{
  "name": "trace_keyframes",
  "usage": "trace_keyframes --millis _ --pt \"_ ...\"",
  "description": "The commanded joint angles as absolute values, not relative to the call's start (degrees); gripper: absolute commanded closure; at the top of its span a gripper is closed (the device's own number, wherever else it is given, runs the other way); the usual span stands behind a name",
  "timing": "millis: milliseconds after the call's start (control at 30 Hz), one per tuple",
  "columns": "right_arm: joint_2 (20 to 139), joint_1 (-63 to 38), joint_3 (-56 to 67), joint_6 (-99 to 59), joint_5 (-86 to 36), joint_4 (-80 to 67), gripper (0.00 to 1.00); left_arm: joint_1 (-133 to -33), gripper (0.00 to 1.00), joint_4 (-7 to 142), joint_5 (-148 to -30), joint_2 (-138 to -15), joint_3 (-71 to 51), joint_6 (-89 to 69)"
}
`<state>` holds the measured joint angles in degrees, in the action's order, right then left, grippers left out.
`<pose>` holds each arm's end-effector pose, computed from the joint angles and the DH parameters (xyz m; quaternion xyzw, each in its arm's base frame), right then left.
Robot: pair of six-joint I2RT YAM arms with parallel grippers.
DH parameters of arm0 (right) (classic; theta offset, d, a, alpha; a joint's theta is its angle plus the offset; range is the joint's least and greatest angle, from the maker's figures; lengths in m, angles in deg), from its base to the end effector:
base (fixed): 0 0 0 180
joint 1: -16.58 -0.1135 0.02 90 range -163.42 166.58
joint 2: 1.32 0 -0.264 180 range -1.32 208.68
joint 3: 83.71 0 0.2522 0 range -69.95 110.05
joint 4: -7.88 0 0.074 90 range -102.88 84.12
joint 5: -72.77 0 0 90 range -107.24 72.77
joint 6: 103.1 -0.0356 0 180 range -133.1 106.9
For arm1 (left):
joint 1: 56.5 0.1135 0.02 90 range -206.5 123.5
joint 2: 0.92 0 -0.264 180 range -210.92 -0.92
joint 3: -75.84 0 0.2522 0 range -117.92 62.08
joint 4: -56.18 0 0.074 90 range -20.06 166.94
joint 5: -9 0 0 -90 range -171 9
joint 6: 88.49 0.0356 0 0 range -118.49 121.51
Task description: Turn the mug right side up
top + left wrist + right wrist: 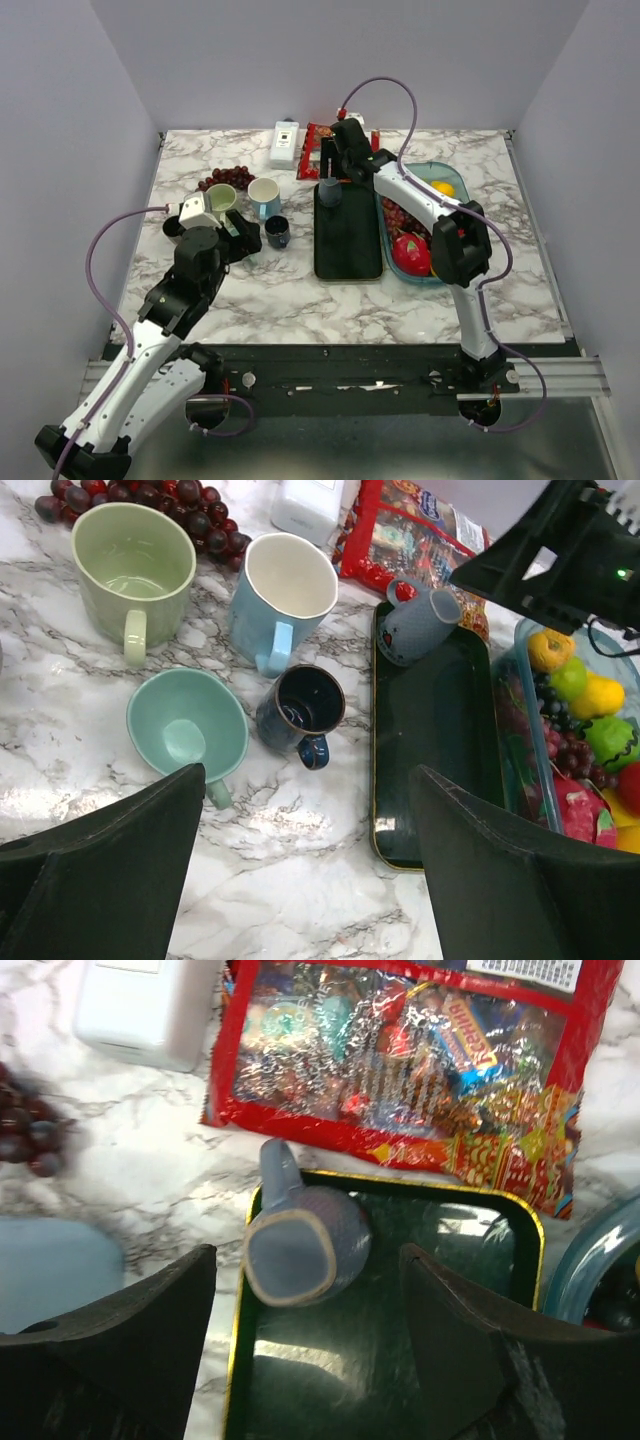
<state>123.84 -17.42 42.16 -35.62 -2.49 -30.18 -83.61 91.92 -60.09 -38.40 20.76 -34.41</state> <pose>0.4282 0.2779 0.2667 -0.0323 0.8901 0.1070 0.4418 0.1418 -0.0583 0.3170 -0.1673 0.7858 -0.1764 0.5687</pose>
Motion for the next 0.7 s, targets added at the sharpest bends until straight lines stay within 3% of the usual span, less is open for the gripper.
trace_keyframes --millis 0,233,433,667 --pt "128.14 -16.82 48.07 -25.94 0.09 -32.69 0.18 -83.57 0.09 92.62 -64.30 -41.52 18.14 -31.80" --pt "132.01 -16.47 50.81 -23.56 -5.80 -32.51 0.16 -83.39 0.09 91.91 -65.26 -43.90 18.05 -31.36" --pt "132.71 -16.38 50.46 -22.51 -10.20 -32.51 0.26 -83.39 0.09 91.65 -65.27 -43.64 18.84 -31.28" --pt "131.57 -16.38 47.65 -20.92 -15.82 -33.13 0.27 -83.39 0.08 91.74 -65.26 -42.85 20.16 -31.63"
